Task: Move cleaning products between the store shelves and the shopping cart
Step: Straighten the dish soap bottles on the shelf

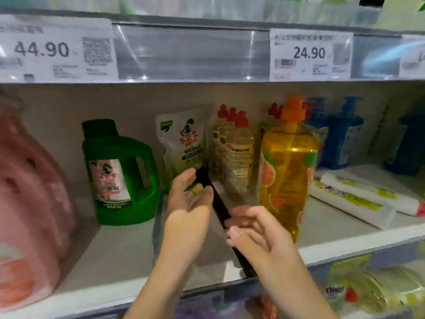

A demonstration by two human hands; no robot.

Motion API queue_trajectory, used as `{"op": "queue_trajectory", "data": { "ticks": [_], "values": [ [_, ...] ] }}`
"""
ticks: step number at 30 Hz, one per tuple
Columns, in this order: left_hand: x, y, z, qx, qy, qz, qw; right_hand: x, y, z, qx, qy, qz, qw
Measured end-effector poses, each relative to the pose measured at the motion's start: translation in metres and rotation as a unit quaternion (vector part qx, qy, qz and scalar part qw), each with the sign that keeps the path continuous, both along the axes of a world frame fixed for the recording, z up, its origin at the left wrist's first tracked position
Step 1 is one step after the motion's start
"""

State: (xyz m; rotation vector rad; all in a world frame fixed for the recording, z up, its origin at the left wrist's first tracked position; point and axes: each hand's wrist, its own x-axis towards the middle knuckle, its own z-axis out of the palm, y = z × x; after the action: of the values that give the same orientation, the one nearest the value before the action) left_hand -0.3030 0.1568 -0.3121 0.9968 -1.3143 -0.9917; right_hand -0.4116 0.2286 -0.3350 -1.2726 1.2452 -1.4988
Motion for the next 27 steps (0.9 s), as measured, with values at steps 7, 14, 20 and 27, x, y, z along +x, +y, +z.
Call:
{"op": "queue_trajectory", "data": {
  "ticks": [7, 14, 20, 27],
  "values": [
    [-0.036, -0.105, -0.038, 0.075, 0.009, 0.203, 0.976, -0.006, -0.021, -0.002, 0.062, 0.092, 0.087, 0.990],
    [-0.041, -0.161, -0.056, 0.095, -0.136, 0.246, 0.955, -0.009, -0.044, -0.014, 0.064, 0.072, 0.072, 0.993],
    [-0.050, -0.172, -0.042, -0.021, -0.109, 0.271, 0.956, -0.013, -0.056, -0.026, 0.067, 0.076, 0.037, 0.994],
    [-0.039, -0.181, -0.019, 0.057, -0.002, 0.228, 0.972, -0.004, -0.057, -0.027, 0.072, 0.092, 0.003, 0.993]
  ]
}}
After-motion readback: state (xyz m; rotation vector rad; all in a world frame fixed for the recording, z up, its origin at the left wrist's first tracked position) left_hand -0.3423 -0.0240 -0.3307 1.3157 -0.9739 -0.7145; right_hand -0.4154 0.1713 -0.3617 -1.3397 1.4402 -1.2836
